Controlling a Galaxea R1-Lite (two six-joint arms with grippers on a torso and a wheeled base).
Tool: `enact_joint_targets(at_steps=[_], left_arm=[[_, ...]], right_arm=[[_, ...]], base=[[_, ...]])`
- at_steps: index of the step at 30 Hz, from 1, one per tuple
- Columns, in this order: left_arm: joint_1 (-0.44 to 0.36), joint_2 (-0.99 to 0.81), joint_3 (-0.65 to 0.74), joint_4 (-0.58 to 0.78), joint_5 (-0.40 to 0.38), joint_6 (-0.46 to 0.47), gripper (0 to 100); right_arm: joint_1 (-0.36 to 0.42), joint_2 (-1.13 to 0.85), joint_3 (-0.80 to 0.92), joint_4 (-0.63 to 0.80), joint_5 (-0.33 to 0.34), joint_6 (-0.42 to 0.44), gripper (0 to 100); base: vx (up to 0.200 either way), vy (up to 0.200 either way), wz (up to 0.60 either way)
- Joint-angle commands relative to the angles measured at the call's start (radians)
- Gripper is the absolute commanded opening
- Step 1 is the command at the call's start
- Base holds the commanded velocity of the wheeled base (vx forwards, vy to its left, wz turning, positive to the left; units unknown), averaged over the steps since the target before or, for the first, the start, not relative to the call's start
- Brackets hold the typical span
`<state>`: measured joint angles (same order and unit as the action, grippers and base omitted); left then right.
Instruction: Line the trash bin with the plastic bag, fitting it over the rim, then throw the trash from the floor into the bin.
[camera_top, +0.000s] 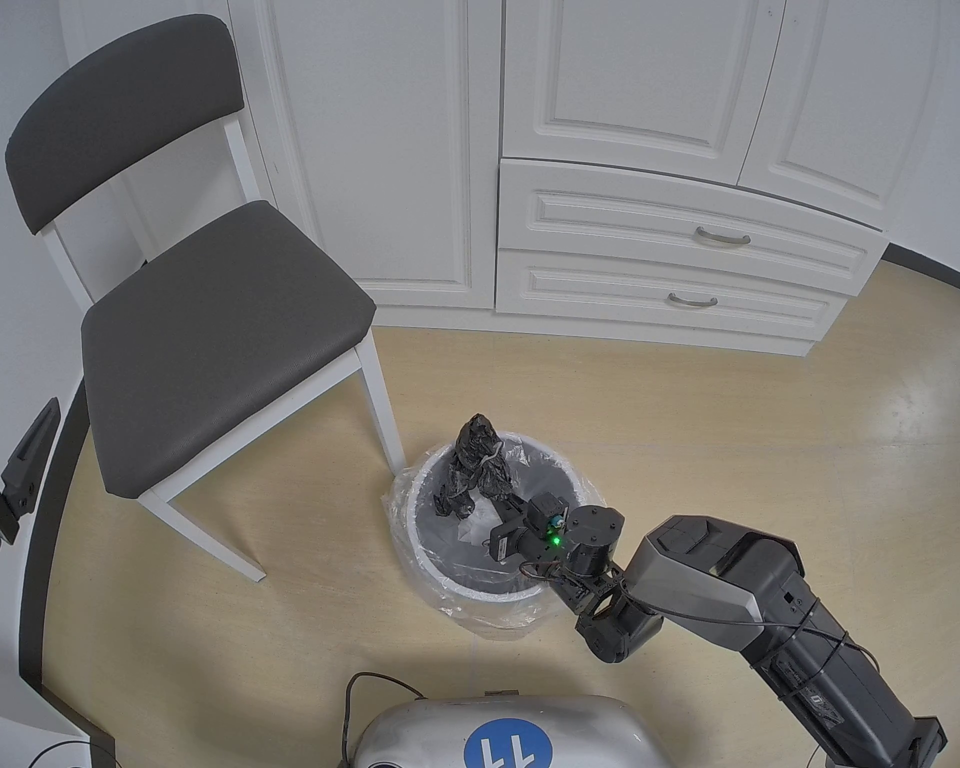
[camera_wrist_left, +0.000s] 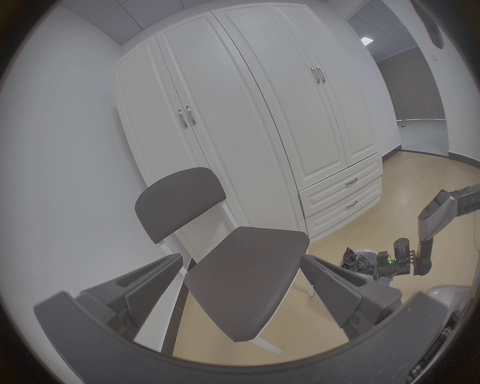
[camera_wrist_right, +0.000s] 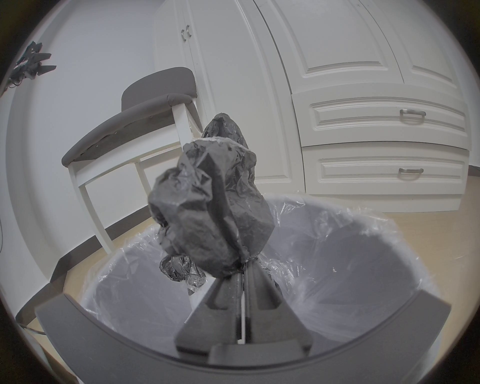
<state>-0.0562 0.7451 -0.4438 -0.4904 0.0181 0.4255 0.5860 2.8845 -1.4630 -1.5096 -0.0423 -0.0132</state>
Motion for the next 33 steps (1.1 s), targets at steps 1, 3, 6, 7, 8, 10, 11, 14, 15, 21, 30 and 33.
enact_joint_targets(at_steps=[1, 3, 6, 7, 8, 10, 11, 14, 15, 21, 30, 33], left_arm=[[-0.001, 0.0, 0.001, 0.0, 0.0, 0.001, 100], [-0.001, 0.0, 0.001, 0.0, 0.0, 0.001, 100], [-0.001, 0.0, 0.001, 0.0, -0.001, 0.001, 100], [-0.001, 0.0, 0.001, 0.0, -0.001, 0.001, 100], [-0.001, 0.0, 0.001, 0.0, -0.001, 0.001, 100], [-0.001, 0.0, 0.001, 0.0, -0.001, 0.001, 100], [-0.001, 0.0, 0.001, 0.001, -0.001, 0.001, 100], [-0.001, 0.0, 0.001, 0.0, -0.001, 0.009, 100], [-0.001, 0.0, 0.002, 0.0, -0.001, 0.013, 100], [-0.001, -0.001, 0.002, -0.002, -0.001, 0.021, 100], [-0.001, -0.001, 0.002, -0.002, -0.001, 0.021, 100], [-0.001, -0.001, 0.004, -0.002, -0.001, 0.021, 100]], right_arm=[[0.006, 0.009, -0.004, -0.006, -0.001, 0.001, 0], [0.008, 0.007, -0.005, -0.014, -0.001, 0.001, 0], [0.018, -0.001, -0.013, -0.018, -0.004, 0.002, 0], [0.023, -0.001, -0.019, -0.021, -0.01, 0.002, 0], [0.025, -0.001, -0.023, -0.024, -0.016, 0.002, 0], [0.031, -0.001, -0.023, -0.027, -0.024, 0.001, 0], [0.032, -0.001, -0.022, -0.027, -0.024, 0.001, 100], [0.032, -0.001, -0.02, -0.027, -0.024, 0.001, 100], [0.032, -0.002, -0.02, -0.027, -0.024, 0.001, 100], [0.032, -0.008, -0.02, -0.029, -0.024, 0.001, 100], [0.032, -0.063, 0.021, -0.041, -0.025, -0.002, 100], [0.034, -0.091, 0.052, -0.041, -0.025, -0.021, 100]], base=[[0.0, 0.0, 0.0], [0.0, 0.0, 0.0], [0.0, 0.0, 0.0], [0.0, 0.0, 0.0], [0.0, 0.0, 0.0], [0.0, 0.0, 0.0], [0.0, 0.0, 0.0], [0.0, 0.0, 0.0], [0.0, 0.0, 0.0], [0.0, 0.0, 0.0], [0.0, 0.0, 0.0], [0.0, 0.0, 0.0]])
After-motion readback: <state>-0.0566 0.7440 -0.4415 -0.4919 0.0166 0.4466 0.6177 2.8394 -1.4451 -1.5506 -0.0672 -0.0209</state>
